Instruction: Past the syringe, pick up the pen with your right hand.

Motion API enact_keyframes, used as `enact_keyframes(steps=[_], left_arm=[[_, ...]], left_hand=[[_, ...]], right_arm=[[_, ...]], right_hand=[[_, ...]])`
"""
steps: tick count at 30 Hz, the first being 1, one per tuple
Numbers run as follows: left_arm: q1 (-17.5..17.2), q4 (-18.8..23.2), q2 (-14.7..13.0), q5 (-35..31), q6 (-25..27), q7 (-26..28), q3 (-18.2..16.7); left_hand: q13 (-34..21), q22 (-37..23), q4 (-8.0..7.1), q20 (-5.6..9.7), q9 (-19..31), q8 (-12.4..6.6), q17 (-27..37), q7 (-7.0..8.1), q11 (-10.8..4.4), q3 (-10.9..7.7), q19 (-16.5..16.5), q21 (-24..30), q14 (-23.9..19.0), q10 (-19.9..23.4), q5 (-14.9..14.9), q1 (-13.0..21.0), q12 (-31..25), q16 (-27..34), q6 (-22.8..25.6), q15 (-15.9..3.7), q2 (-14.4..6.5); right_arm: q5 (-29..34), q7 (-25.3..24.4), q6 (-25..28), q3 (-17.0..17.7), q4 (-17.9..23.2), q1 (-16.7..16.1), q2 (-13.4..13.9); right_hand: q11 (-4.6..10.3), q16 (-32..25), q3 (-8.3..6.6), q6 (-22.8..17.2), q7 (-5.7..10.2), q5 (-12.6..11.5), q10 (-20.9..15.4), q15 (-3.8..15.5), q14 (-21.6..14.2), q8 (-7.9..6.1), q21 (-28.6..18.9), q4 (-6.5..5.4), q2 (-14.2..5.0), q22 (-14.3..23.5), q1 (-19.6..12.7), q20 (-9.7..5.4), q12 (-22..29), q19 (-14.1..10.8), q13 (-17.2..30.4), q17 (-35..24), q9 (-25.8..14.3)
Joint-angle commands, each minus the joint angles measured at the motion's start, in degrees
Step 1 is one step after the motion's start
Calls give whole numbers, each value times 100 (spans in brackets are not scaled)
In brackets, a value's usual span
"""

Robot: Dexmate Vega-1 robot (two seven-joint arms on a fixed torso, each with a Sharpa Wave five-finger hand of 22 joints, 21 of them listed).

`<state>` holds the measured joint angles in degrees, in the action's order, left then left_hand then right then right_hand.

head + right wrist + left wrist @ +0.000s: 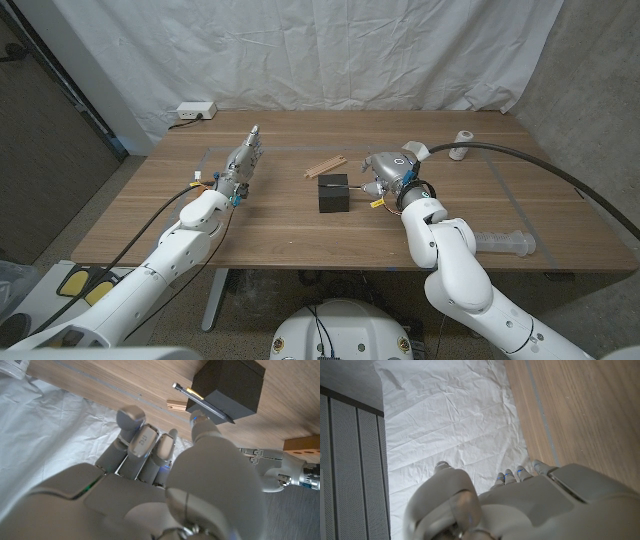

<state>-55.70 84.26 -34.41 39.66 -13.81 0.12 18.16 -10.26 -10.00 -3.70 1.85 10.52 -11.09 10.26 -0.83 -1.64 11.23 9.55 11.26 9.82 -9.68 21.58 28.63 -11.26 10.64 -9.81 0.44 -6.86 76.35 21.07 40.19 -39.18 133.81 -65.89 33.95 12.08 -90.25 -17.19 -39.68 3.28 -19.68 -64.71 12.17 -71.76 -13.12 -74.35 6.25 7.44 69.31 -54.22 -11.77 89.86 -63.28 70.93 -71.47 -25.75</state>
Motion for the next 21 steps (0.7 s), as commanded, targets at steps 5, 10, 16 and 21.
enact_keyframes(steps=[5, 10, 16, 21], left_arm=[[106, -266, 80, 39, -28, -153, 62], [100, -223, 54, 21, -3, -119, 57], [54, -160, 23, 25, 7, -82, 33], [-22, -85, -15, 33, 31, -23, 2]], left_hand=[[-23, -30, 30, 225, 15, -31, 8, -25, 2, -11, 316, 12, 316, -388, -42, 58, -10, -1, -325, 45, -11], [-23, -31, 32, 217, 15, -32, 8, -34, 7, -13, 328, 8, 322, -389, -45, 67, -10, -3, -318, 54, -21], [-23, -31, 34, 216, 15, -30, 9, -34, 16, -17, 331, 8, 322, -394, -52, 80, -8, -3, -316, 60, -34], [-24, -31, 35, 215, 16, -32, 9, -37, 9, -19, 332, 8, 319, -396, -56, 89, -8, -1, -308, 66, -42]], right_arm=[[89, 346, -18, 6, -158, 91, -391], [86, 394, -56, -11, -217, 154, -407], [95, 511, -52, -43, -293, 224, -449], [42, 545, -72, -72, -369, 287, -470]], right_hand=[[-9, -25, 13, -63, 10, 24, -68, -9, -112, 74, -52, -68, -44, 37, 112, -107, 23, -87, 22, -20, 50], [-11, -22, -11, -15, 92, 36, -75, -13, -112, 141, -10, -72, -90, -1, 97, -104, 20, -54, 22, -20, 87], [-11, -17, 51, 0, 97, 64, -72, -16, -88, 178, 110, -92, -17, -116, 178, -108, 15, 2, 20, -17, 131], [-11, -18, 87, -19, 89, 72, -70, -11, -104, 179, 128, -117, -1, -120, 238, -110, 14, -36, 20, -16, 149]])
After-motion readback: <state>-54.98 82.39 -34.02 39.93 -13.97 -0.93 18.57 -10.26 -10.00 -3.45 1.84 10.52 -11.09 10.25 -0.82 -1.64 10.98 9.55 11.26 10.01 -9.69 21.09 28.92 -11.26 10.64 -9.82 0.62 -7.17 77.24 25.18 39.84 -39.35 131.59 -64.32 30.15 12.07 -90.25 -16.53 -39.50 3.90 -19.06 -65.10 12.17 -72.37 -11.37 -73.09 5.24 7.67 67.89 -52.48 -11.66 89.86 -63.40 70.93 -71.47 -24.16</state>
